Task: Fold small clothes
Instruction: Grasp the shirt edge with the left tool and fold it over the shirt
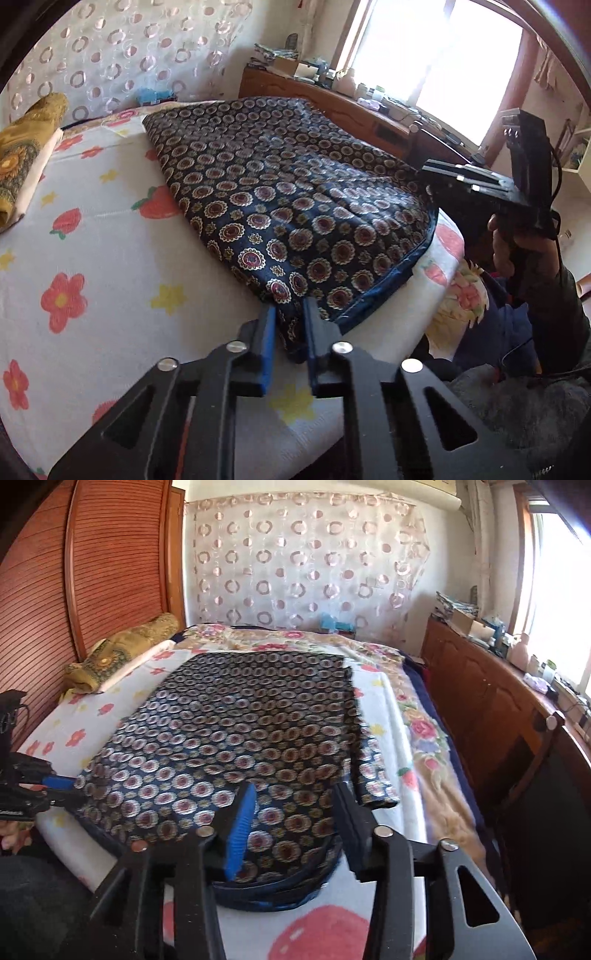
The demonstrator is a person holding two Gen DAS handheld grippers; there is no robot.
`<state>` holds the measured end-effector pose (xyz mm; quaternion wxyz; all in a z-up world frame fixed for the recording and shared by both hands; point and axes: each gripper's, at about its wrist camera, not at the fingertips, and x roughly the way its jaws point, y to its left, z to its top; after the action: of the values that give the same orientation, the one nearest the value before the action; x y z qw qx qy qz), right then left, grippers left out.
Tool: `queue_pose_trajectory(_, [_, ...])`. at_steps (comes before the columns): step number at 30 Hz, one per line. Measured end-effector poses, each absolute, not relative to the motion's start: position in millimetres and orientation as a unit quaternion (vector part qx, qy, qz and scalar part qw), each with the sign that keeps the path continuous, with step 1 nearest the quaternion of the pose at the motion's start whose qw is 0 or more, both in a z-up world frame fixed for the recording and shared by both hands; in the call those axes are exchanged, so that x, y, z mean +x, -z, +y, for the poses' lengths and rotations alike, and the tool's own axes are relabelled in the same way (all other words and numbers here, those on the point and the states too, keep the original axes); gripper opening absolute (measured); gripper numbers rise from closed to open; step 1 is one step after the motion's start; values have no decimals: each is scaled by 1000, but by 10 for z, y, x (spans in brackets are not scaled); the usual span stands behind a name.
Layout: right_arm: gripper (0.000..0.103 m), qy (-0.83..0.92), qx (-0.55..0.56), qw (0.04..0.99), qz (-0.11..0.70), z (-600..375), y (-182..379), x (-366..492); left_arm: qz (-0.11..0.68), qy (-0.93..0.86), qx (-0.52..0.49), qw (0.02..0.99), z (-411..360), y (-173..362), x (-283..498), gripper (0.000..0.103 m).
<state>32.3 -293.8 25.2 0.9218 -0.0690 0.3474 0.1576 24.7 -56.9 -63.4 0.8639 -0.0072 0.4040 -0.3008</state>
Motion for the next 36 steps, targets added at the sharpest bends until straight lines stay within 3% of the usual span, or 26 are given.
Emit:
queue_pose_trajectory(14, [59,-227,-91,902,357,-2580,-162,-89,280,292,-33,914,-562,-291,437,4])
queue_pose_trajectory(30, [60,-224,-137,893,366,-2494,-22,-18,280,270,-40,920,-532,-283,659,4])
queue_pose_trajectory(36, [67,-239,-151,889,359,-2416,-51,-101,284,261,-45,921,-497,-251,696,4])
